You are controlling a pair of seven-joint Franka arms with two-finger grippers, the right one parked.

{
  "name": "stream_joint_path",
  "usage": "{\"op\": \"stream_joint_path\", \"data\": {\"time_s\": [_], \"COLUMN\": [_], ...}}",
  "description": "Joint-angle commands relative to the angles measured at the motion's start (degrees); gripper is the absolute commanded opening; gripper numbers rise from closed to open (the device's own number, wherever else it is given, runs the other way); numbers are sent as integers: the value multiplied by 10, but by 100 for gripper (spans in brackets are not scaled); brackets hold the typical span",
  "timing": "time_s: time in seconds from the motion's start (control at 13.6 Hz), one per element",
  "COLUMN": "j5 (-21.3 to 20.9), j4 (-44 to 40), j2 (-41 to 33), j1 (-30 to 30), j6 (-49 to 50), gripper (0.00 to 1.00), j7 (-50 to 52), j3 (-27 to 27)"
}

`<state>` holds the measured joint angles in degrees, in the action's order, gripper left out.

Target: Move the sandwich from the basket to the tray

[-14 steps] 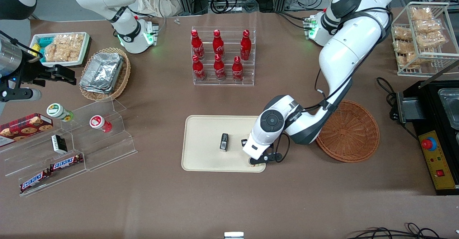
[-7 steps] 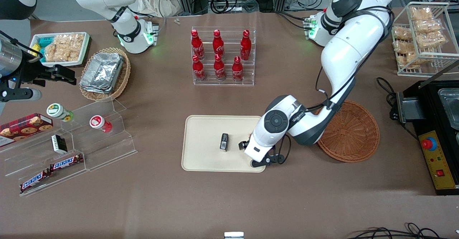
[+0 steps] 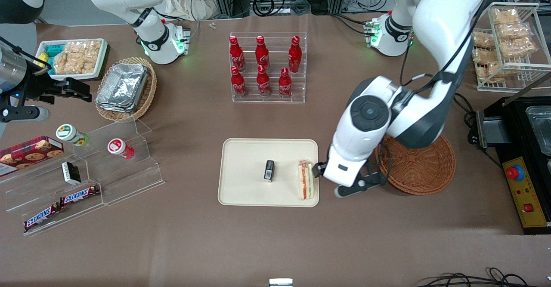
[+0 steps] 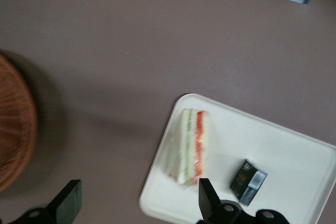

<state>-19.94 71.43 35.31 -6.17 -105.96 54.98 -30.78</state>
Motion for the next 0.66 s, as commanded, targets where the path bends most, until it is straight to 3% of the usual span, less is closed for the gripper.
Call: {"op": "stream_joint_path", "data": {"time_s": [0.0, 0.37, 0.59], "j5": [78, 160, 167], "j4": [62, 185, 225], "j2": [-75, -207, -252], "j1": [-1, -1, -1], "j6": [24, 17, 16], "gripper": [100, 100, 100], "j7": [-101, -289, -334], "j3": [62, 168, 209]}}
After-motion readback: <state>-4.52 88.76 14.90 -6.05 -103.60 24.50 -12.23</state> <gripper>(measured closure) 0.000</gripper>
